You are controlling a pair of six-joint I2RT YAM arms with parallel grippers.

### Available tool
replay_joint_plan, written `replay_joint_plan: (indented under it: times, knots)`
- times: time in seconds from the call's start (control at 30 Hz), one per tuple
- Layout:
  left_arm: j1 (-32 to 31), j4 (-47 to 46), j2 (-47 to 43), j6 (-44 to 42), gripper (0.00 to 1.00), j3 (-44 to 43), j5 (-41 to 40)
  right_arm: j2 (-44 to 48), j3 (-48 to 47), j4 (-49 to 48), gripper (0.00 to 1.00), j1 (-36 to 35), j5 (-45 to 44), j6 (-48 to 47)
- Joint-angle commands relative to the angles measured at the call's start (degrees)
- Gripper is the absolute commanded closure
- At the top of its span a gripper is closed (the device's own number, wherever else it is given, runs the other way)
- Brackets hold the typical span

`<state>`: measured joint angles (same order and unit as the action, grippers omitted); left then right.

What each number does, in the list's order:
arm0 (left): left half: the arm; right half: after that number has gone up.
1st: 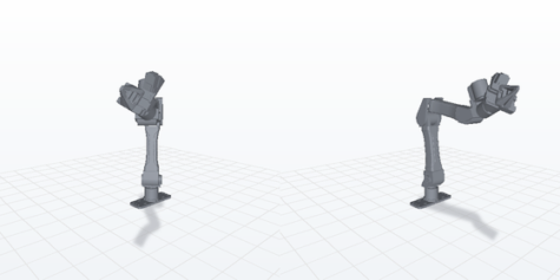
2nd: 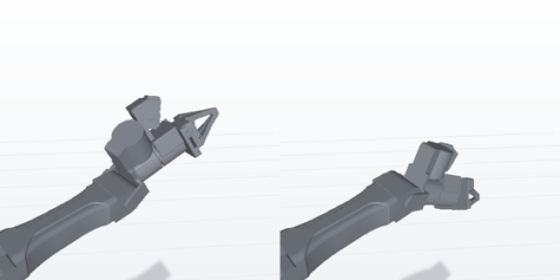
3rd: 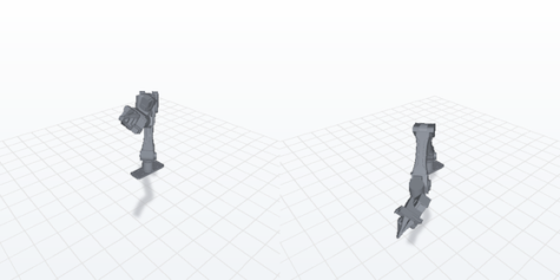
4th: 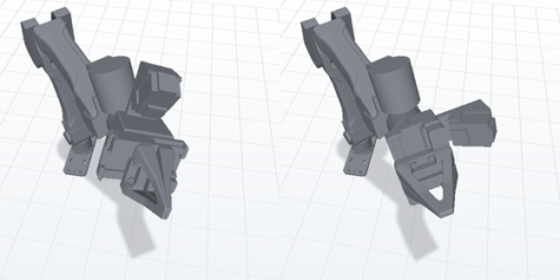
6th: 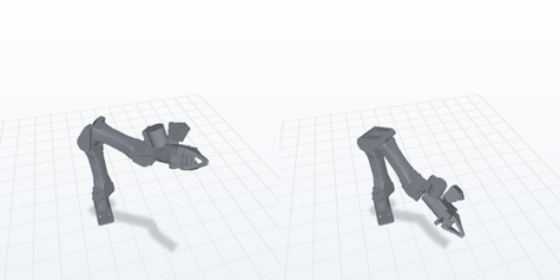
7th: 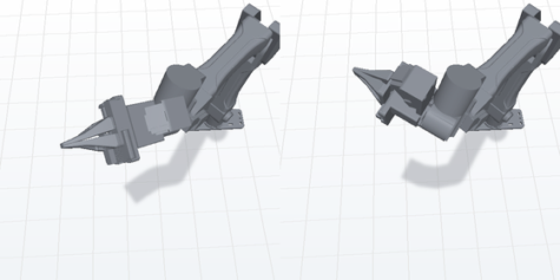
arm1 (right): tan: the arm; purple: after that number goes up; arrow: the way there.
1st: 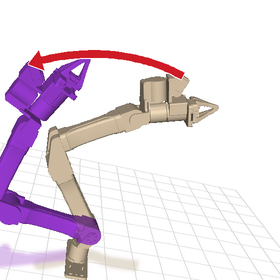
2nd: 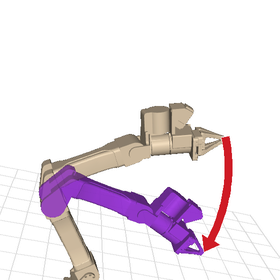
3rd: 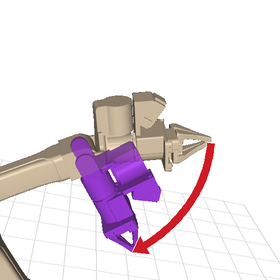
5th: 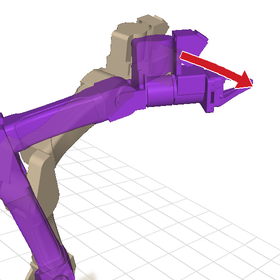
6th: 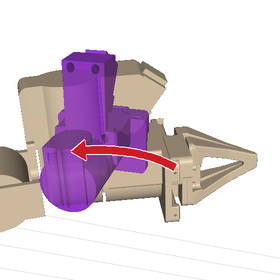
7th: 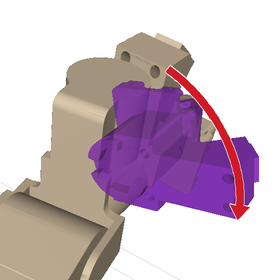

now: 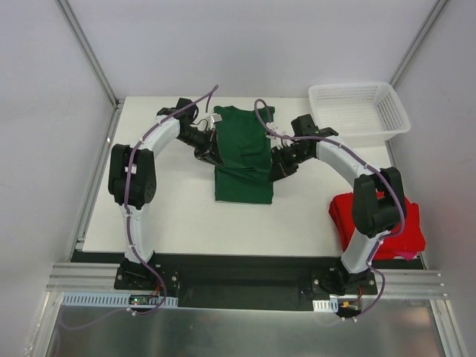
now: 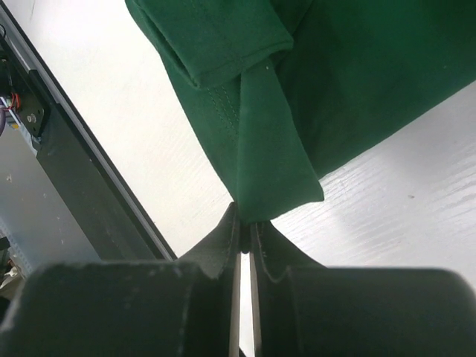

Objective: Fold and stack the t-shirts

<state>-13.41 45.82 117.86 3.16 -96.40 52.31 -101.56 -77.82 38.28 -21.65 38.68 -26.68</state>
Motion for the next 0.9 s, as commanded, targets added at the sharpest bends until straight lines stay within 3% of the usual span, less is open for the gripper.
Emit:
replay_joint_plan:
  times: [0.0, 0.87]
  knots:
    - [0.49, 1.81, 1.31, -0.08, 1.00, -3.35, 1.39, -2.06, -4.35, 2.41, 0.99, 0.99, 2.63, -2.50]
    - [0.75, 2.08, 6.76, 0.45, 1.00, -8.01, 1.56, -10.85, -13.84, 5.84, 0.99, 3.10, 4.39, -5.31]
